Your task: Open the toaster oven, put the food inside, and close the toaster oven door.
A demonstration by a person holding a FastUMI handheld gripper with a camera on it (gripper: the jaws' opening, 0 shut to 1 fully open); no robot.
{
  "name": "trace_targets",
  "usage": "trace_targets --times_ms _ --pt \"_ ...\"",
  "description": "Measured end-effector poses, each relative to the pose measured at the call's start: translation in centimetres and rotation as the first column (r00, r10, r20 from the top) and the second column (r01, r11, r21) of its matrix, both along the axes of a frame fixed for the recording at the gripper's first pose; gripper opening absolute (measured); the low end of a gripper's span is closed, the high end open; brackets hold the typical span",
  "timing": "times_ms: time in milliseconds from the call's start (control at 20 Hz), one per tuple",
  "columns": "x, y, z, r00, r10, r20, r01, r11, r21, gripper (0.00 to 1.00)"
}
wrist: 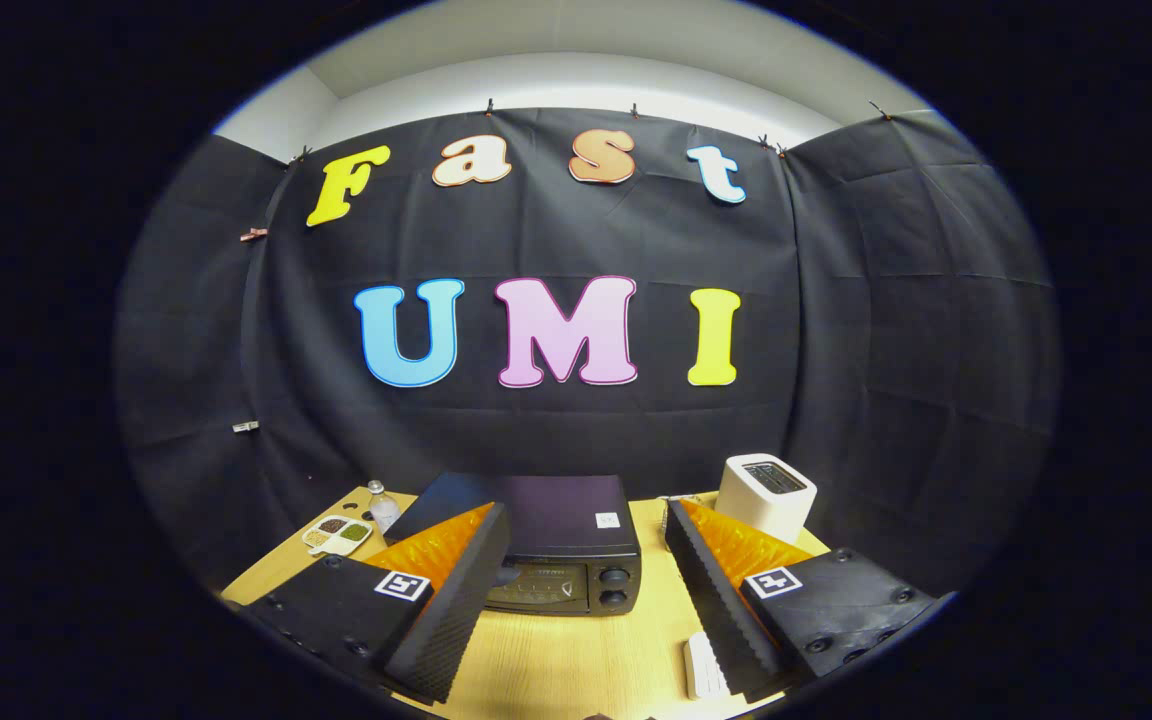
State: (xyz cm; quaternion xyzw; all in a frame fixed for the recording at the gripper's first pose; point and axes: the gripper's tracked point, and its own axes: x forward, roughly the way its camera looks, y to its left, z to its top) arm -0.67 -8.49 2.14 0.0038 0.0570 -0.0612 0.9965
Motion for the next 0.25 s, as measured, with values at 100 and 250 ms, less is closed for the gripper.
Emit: trace_targets --times_ms 100,250 --pt "-0.04 -0.10 0.05 1.000 -0.002 -0.002 0.002 1.000 0.000 0.98" --pt "-0.06 0.05 0.50 1.000 0.004 0.005 -0.004 1.000 -0.002 0.99"
